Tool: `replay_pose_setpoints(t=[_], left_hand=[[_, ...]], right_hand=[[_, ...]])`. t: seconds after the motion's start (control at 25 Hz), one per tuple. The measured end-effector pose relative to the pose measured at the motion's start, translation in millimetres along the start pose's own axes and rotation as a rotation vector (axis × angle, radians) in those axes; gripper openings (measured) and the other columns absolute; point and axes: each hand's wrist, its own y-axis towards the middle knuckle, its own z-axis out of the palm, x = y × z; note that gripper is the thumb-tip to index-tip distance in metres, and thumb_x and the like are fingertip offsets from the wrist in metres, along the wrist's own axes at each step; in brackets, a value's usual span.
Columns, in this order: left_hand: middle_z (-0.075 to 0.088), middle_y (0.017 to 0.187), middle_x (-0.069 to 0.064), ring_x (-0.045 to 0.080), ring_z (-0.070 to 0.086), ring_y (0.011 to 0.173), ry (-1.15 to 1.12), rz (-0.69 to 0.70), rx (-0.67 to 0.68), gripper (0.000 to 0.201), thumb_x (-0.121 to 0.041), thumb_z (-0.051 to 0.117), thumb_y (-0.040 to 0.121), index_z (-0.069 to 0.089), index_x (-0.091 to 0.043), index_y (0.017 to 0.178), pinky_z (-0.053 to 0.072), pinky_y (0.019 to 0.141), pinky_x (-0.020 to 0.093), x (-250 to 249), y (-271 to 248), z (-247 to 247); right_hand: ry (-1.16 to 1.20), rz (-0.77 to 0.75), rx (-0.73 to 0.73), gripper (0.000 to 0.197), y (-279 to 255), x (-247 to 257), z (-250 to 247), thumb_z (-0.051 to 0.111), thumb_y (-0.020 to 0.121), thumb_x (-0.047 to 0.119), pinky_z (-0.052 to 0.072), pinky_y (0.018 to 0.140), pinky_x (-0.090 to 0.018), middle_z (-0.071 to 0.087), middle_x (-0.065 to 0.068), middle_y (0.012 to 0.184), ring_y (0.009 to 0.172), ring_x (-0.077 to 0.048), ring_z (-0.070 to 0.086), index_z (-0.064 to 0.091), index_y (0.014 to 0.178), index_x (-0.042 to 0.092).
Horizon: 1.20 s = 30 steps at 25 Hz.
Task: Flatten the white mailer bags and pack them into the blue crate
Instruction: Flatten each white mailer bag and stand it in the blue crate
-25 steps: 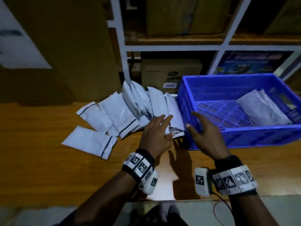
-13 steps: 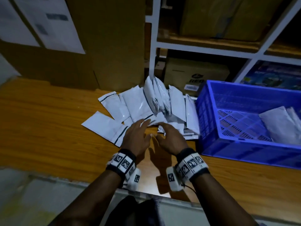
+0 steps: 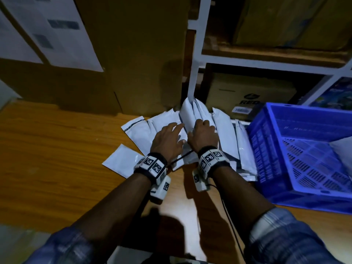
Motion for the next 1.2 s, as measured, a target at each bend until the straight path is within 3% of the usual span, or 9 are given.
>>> replay_pose_setpoints(t=[0.24,0.4,0.48,0.64,0.8,0.92,1.0,1.08,1.2], left_hand=[[0.029,0.159,0.007,0.031,0.033,0.141,0.019,0.069,0.026,0.067,-0.027,0.062,0.095,0.030,-0.030,0.154,0.037,0.109,0.044,8.3,28.9,-3.4],[0.003,0.167,0.009,0.030,0.004,0.153,0.112,0.136,-0.028,0.086,-0.012,0.069,0.088,0.021,-0.035,0.156,0.017,0.120,0.047,-1.0,34.4,-11.6],[-0.003,0.168,0.008,0.029,-0.006,0.154,0.195,0.195,-0.075,0.088,-0.010,0.071,0.083,0.027,-0.034,0.155,0.007,0.122,0.048,-7.5,32.3,-12.7],[0.023,0.164,0.009,0.030,0.012,0.153,0.324,0.354,-0.204,0.057,-0.023,0.078,0.072,0.062,-0.024,0.126,0.007,0.121,0.055,-22.2,4.3,-11.4],[0.061,0.132,0.005,0.027,0.049,0.132,0.357,0.424,-0.191,0.041,-0.026,0.079,0.062,0.065,-0.024,0.101,0.008,0.120,0.059,-38.2,-53.0,5.3],[0.062,0.122,0.002,0.026,0.055,0.121,0.371,0.401,-0.085,0.051,-0.028,0.079,0.060,0.062,-0.022,0.108,0.011,0.118,0.056,-49.1,-111.8,45.5],[0.057,0.127,-0.001,0.023,0.050,0.124,0.413,0.307,0.055,0.052,-0.033,0.072,0.070,0.056,-0.025,0.119,0.017,0.118,0.052,-55.2,-146.6,74.1],[0.049,0.142,0.001,0.024,0.043,0.133,0.359,0.194,0.157,0.061,-0.030,0.068,0.076,0.048,-0.022,0.132,0.020,0.119,0.047,-57.2,-176.1,100.7],[0.032,0.157,0.005,0.023,0.024,0.147,0.182,0.073,0.248,0.074,-0.030,0.063,0.072,0.038,-0.019,0.141,0.017,0.121,0.041,-59.2,-210.5,123.4]], right_hand=[[-0.100,0.058,-0.073,0.038,16.4,6.0,8.8,0.058,0.092,0.036,0.043,0.086,-0.043,0.055,-0.012,0.123,0.113,-0.035,0.051,0.056,0.123,0.014],[-0.007,0.027,-0.143,0.036,-4.9,-3.4,-2.0,0.061,0.087,0.031,0.045,0.082,-0.044,0.056,-0.011,0.119,0.108,-0.036,0.051,0.060,0.120,0.016],[0.015,-0.026,-0.194,0.033,-25.3,-9.7,-6.3,0.062,0.085,0.029,0.046,0.076,-0.042,0.057,-0.010,0.114,0.103,-0.035,0.052,0.060,0.116,0.017],[0.031,-0.143,-0.232,0.030,-76.6,-25.6,-11.2,0.067,0.079,0.024,0.039,0.067,-0.038,0.060,-0.010,0.105,0.093,-0.034,0.054,0.059,0.106,0.017],[0.018,-0.190,-0.143,0.028,-134.4,-51.4,-12.9,0.066,0.074,0.023,0.038,0.069,-0.037,0.062,-0.007,0.098,0.091,-0.032,0.056,0.054,0.099,0.017],[-0.019,-0.180,-0.018,0.035,-181.9,-79.1,2.1,0.065,0.077,0.021,0.041,0.077,-0.038,0.064,-0.007,0.101,0.097,-0.030,0.060,0.051,0.108,0.016],[0.005,-0.144,0.126,0.051,-206.8,-97.4,19.8,0.060,0.083,0.018,0.041,0.084,-0.038,0.063,-0.009,0.114,0.106,-0.031,0.060,0.042,0.131,0.015],[-0.013,-0.152,0.274,0.083,-228.8,-115.2,42.6,0.059,0.085,0.017,0.038,0.098,-0.040,0.046,-0.013,0.144,0.129,-0.031,0.047,0.014,0.155,0.020],[-0.072,-0.219,0.359,0.096,-260.8,-133.7,81.5,0.053,0.085,0.036,0.017,0.119,-0.048,-0.007,-0.006,0.165,0.152,-0.027,0.000,-0.014,0.154,0.034]])
